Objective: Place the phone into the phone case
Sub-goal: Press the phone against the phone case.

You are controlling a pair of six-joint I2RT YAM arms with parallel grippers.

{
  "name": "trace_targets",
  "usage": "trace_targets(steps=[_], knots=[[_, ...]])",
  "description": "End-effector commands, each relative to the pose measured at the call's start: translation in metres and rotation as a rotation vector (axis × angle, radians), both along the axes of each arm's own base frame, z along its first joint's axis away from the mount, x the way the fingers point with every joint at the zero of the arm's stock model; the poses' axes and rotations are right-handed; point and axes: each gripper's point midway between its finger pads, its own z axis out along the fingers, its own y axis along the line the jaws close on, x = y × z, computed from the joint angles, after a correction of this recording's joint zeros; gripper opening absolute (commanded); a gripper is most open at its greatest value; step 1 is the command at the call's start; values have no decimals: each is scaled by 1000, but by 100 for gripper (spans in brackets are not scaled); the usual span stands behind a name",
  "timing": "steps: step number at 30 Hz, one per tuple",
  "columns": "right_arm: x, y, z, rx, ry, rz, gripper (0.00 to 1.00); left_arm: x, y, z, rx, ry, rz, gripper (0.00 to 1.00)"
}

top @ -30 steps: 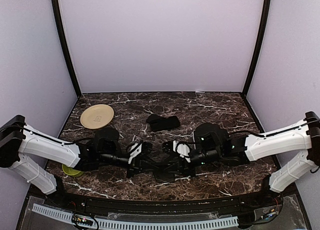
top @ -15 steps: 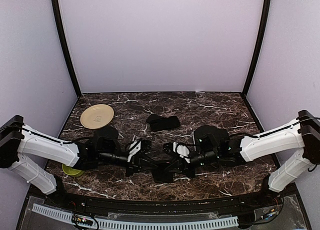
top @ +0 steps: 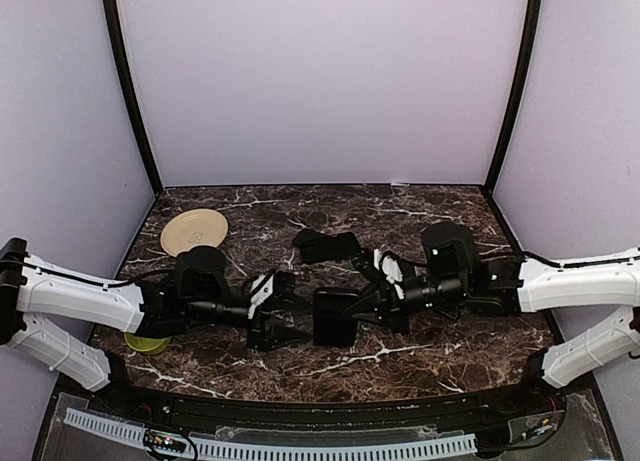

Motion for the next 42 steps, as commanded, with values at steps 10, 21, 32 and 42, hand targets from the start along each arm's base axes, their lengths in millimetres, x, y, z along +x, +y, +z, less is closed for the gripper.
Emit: trace_targets(steps=[10,21,32,42], knots=[[-8,2,130,308,-36,83,0,-13,-8,75,-230,0,-76,29],[-10,8,148,361,-6,101,0,-16,-9,89,-269,71,-83,16],[-7,16,144,341,9,110,0,-18,-7,94,-305,91,-75,0],[-6,17,141,322,15,105,0,-18,-6,95,-328,101,-66,0]])
